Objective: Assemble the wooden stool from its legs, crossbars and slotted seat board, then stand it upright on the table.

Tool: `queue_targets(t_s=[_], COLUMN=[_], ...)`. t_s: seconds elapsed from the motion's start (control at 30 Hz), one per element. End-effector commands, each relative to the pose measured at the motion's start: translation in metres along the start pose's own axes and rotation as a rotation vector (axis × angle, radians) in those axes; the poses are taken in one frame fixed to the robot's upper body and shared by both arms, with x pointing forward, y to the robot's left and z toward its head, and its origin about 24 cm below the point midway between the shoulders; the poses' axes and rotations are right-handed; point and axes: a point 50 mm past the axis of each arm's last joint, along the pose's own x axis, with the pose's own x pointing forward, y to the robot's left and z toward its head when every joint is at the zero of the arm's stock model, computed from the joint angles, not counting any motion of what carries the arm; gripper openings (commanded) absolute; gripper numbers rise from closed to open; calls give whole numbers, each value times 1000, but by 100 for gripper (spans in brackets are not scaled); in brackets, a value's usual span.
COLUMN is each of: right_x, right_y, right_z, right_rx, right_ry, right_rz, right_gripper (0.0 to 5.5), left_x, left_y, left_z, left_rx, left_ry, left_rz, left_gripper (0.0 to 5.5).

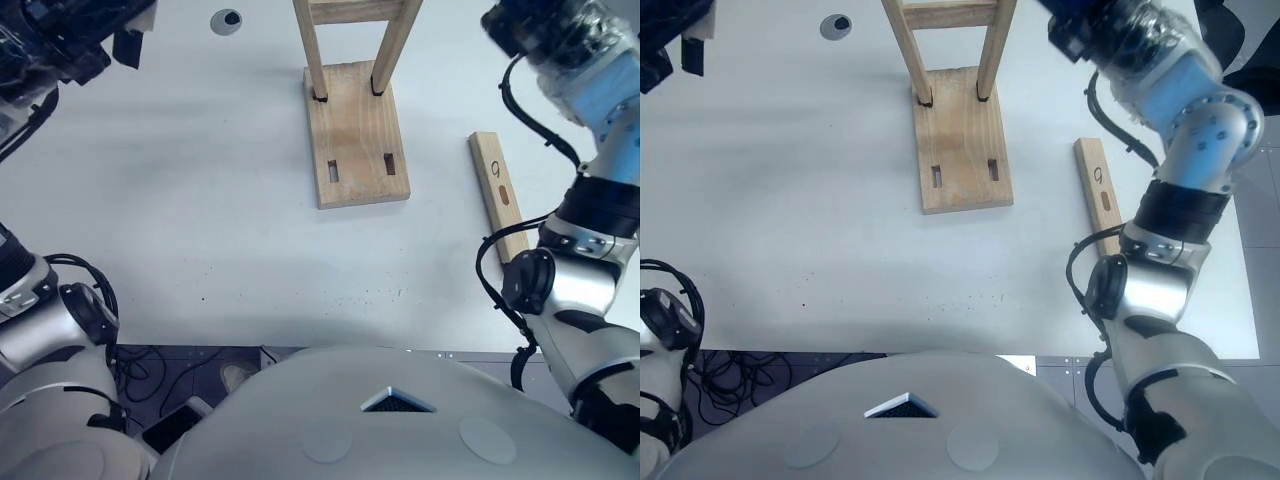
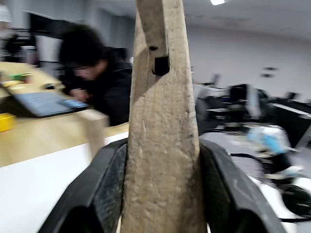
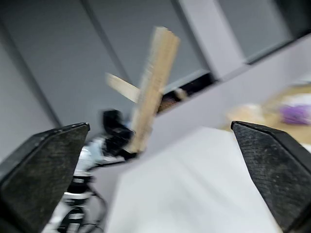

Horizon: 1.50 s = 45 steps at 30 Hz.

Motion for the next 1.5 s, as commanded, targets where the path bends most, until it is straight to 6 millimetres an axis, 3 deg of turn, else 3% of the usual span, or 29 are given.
queue_targets(t_s=[0.03, 0.2, 0.33, 0.7, 0.93, 0.97, 1.13, 1.3, 1.5], right_x=[8, 13, 5, -2, -2, -2, -7, -33, -58], right_y=[8, 14, 21, 1, -5, -7, -10, -17, -31], right_z=[10, 8, 10, -3, -1, 1, 15, 31, 22], right_rx=[134, 270, 331, 364, 328, 318, 186, 0, -96], right_ry=[-47, -23, -33, 48, 31, 17, 6, 79, 196], right_rz=[107, 198, 267, 80, 5, -11, -94, -219, -266], right_gripper=[540, 540, 464, 252, 230, 229, 212, 209, 209], left_x=[27, 52, 56, 59, 62, 63, 59, 51, 49], left_y=[-27, -38, -42, -38, -33, -31, -31, -22, -17], left_z=[-13, -49, -69, -78, -85, -86, -98, -109, -115], left_rx=[-62, -168, -220, -185, -187, -184, -205, -221, -225], left_ry=[74, 133, 176, 193, 184, 186, 247, 282, 282], left_rz=[-227, -311, -323, -284, -245, -232, -215, -133, -78], left_gripper=[200, 200, 200, 199, 199, 235, 298, 389, 477])
